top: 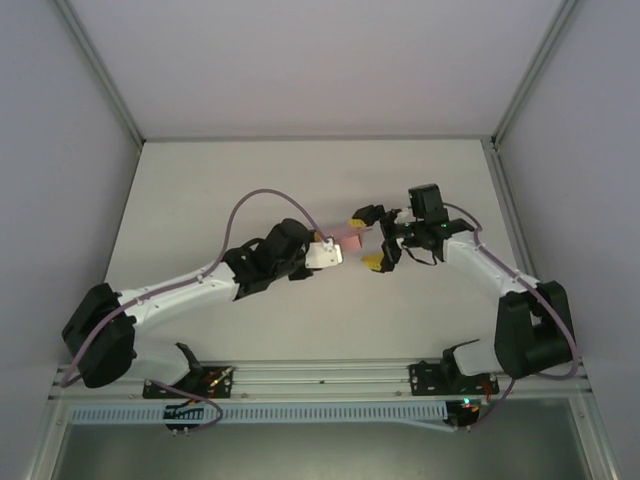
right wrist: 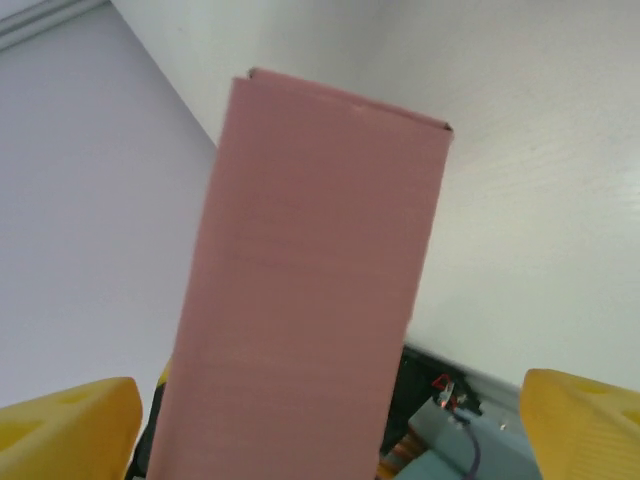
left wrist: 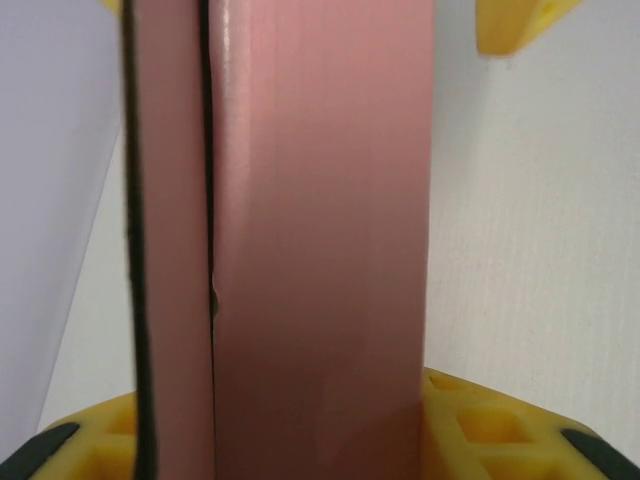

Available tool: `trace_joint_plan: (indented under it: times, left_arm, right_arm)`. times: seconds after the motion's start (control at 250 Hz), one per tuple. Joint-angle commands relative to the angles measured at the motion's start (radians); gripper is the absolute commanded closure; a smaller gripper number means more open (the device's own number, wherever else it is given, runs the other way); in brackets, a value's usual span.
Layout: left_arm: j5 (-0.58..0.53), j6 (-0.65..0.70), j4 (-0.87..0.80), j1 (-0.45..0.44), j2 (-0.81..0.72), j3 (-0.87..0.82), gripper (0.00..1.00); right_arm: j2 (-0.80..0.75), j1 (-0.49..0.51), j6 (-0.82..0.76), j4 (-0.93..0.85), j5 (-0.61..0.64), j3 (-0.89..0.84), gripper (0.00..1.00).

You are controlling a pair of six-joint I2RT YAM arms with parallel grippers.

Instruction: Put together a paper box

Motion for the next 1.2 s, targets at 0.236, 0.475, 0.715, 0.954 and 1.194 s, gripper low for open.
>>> trace_joint_plan:
  times: [0.236, 0.475, 0.715, 0.954, 1.194]
  left_arm:
    - [0.427, 0.098, -0.393, 0.163, 0.054, 0.138, 0.6]
    - [0.453, 0.106, -0.538, 0.215, 0.181, 0.235, 0.56]
    - [0.451, 0.127, -0.632, 0.22, 0.338, 0.354, 0.55]
    - [0.469, 0.147, -0.671, 0.226, 0.42, 0.413, 0.55]
    - [0.489, 0.161, -0.674, 0.23, 0.428, 0.416, 0.54]
  right_arm:
    - [-0.34, -0.085, -0.553, 0.037, 0.575, 0.002, 0.0]
    - [-0.411, -0.082, -0.868, 0.198, 0.293, -0.117, 0.0]
    - [-0.276, 0.064, -1.223, -0.016, 0.27, -0.061, 0.11]
    - [-0.127, 0.148, -1.276, 0.007, 0.326, -0.028, 0.23]
    - [-0.016, 0.179, -1.366, -0.033, 0.423, 0.044, 0.35]
